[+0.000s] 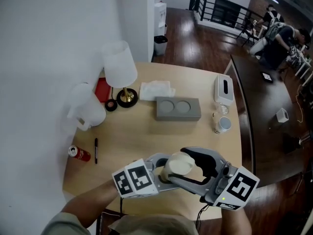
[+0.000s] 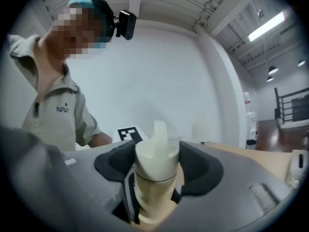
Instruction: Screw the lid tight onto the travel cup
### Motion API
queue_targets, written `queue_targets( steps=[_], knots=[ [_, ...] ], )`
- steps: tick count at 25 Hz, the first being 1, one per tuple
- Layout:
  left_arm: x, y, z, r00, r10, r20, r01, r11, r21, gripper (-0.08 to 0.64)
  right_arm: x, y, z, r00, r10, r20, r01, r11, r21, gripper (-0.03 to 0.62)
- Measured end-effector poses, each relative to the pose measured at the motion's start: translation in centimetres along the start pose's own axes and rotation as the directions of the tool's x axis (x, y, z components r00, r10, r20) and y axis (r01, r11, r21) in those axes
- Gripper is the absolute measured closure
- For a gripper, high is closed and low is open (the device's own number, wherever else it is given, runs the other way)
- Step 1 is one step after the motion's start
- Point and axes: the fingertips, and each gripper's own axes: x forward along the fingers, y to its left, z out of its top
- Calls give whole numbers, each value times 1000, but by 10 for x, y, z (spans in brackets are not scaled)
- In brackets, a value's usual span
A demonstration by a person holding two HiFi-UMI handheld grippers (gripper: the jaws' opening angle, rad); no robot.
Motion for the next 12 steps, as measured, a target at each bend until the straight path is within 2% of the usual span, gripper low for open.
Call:
queue_targets(
  steps=[2, 3, 5, 6, 7, 8, 9, 10, 12],
  knots=[
    [0, 24, -1, 985, 174, -11, -173, 985, 6, 244, 3, -13, -2, 989, -147, -4, 147, 989, -27, 308],
    [-1, 35, -3, 964, 266, -21, -266, 964, 6, 244, 4, -19, -3, 977, -214, 0, 214, 976, -31, 308],
    [-5, 56, -9, 900, 433, -47, -433, 901, 5, 244, 6, -28, -4, 944, -330, 5, 330, 944, -18, 308],
    [-7, 63, -11, 869, 492, -57, -493, 870, 7, 244, 7, -32, -6, 928, -374, 2, 374, 927, -9, 308],
    [-9, 68, -13, 846, 529, -63, -530, 848, 4, 244, 9, -35, -8, 914, -405, -4, 405, 914, -5, 307],
    [-9, 71, -15, 839, 540, -66, -542, 841, -7, 244, 10, -36, -10, 907, -422, -12, 422, 907, -7, 308],
    [-8, 70, -16, 848, 526, -63, -528, 849, -24, 244, 12, -35, -11, 905, -424, -20, 424, 906, -15, 307],
    [-7, 66, -14, 872, 487, -51, -489, 871, -44, 244, 13, -33, -12, 911, -411, -26, 411, 911, -25, 307],
    [-3, 53, -8, 937, 349, -1, -348, 933, -89, 244, 12, -26, -9, 938, -346, -25, 345, 938, -30, 304]
  ],
)
